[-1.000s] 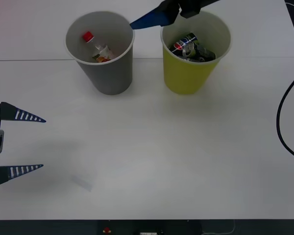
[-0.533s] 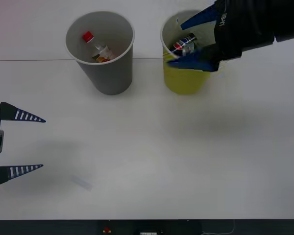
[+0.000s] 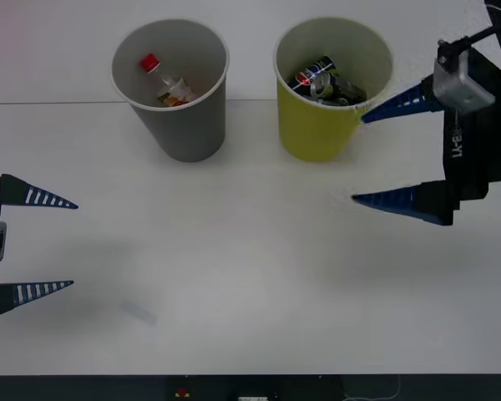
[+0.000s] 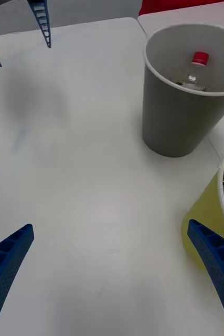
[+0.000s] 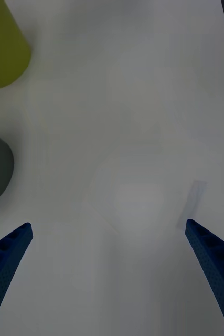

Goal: Put the can into the green bin and the plastic bottle into the gray bin

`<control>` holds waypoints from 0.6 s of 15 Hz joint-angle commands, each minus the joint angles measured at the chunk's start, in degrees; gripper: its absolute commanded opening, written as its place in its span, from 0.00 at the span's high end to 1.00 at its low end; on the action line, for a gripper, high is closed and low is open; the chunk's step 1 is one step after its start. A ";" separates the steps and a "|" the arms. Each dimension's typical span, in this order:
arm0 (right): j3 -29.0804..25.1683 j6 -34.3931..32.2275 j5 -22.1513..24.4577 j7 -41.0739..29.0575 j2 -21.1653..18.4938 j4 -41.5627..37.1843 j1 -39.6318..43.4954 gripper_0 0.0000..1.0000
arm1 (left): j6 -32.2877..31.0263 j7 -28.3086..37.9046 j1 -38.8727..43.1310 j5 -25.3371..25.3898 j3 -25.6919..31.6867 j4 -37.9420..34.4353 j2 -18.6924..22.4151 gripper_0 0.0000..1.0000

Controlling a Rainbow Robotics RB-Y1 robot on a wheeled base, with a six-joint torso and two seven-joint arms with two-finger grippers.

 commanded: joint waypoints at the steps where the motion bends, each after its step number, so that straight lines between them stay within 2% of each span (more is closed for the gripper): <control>1: -3.73 -0.38 -1.09 5.90 0.02 -3.22 7.78 0.00 | 0.00 0.00 0.00 0.00 0.00 0.00 0.00 0.00; 9: -9.00 2.35 -3.11 19.35 0.02 -5.68 23.51 0.00 | 0.00 0.00 0.00 0.00 0.00 0.00 0.00 0.00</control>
